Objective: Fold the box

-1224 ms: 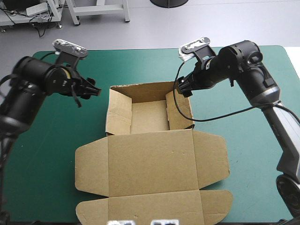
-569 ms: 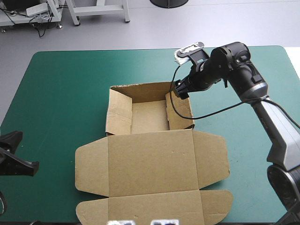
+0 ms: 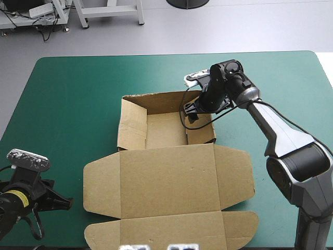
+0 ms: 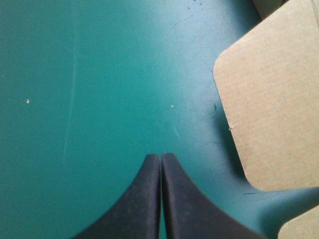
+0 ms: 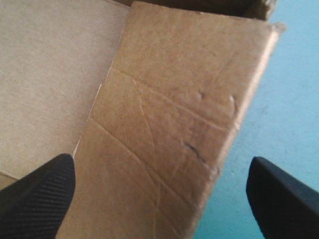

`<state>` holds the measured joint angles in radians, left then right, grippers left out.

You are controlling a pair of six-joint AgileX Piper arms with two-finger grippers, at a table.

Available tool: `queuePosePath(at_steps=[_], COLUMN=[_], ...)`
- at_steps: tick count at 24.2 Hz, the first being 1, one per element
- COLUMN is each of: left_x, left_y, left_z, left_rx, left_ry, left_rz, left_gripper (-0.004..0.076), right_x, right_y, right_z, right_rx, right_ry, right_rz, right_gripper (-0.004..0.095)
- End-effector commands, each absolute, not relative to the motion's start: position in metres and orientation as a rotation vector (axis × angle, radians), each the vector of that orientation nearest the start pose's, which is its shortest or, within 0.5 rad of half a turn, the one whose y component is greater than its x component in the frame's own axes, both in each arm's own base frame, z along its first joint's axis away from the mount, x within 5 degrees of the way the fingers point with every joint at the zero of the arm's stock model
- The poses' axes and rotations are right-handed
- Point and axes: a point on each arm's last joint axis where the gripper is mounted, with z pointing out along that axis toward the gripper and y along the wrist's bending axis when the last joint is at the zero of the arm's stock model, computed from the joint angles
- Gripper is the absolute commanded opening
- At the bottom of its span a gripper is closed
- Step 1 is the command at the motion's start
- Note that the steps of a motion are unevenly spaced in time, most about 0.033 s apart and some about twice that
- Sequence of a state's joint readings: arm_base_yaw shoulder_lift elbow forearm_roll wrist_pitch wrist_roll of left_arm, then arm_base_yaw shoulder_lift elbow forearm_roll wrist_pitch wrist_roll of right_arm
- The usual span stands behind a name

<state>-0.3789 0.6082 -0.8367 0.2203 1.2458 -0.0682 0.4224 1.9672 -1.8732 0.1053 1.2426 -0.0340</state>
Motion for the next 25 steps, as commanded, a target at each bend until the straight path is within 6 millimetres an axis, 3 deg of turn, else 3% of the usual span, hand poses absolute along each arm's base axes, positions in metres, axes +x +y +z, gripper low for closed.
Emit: queuePosePath(at_steps=[1,3,5,7,10,11,15,19,21,25], left_x=[0.075,0.075,0.075,0.075,0.075,0.075,0.075,0.075,0.075,0.075], left_y=[-0.010,-0.011,-0.012,-0.012,-0.012,-0.012,-0.012,-0.011,-0.011,-0.011], left_z=[0.345,0.345,0.345,0.345,0.345,0.345,0.345,0.345,0.345,0.345], left_rx=[0.362,0.363,0.363,0.363,0.363,0.363,0.363,0.363,0.363,0.362], left_ry=[2.475,2.480,2.482,2.482,2.482,2.482,2.482,2.481,2.481,2.479], left_rz=[0.098,0.076,0.067,0.064,0.064,0.064,0.064,0.072,0.072,0.082], left_gripper=[-0.0006,-0.0006,-0.0006,-0.0006,-0.0006,-0.0006,-0.0006,-0.0006,-0.0006,-0.0006], right_x=[0.381,0.386,0.390,0.393,0.395,0.395,0.405,0.426,0.437,0.443], right_y=[0.183,0.186,0.187,0.189,0.188,0.187,0.170,0.128,0.097,0.064], right_z=[0.314,0.303,0.292,0.284,0.278,0.278,0.283,0.311,0.334,0.351], right_rx=[-0.599,-0.601,-0.604,-0.616,-0.681,-0.710,-0.726,-0.562,-0.479,-0.427], right_ry=[2.754,2.782,2.806,2.823,2.815,2.806,2.772,2.705,2.637,2.585], right_rz=[0.311,0.311,0.303,0.298,0.264,0.241,0.105,0.094,0.072,0.034], right_gripper=[0.0864,0.0844,0.0749,0.0550,0.0077,-0.0015,-0.0018,-0.0018,-0.0018,-0.0018])
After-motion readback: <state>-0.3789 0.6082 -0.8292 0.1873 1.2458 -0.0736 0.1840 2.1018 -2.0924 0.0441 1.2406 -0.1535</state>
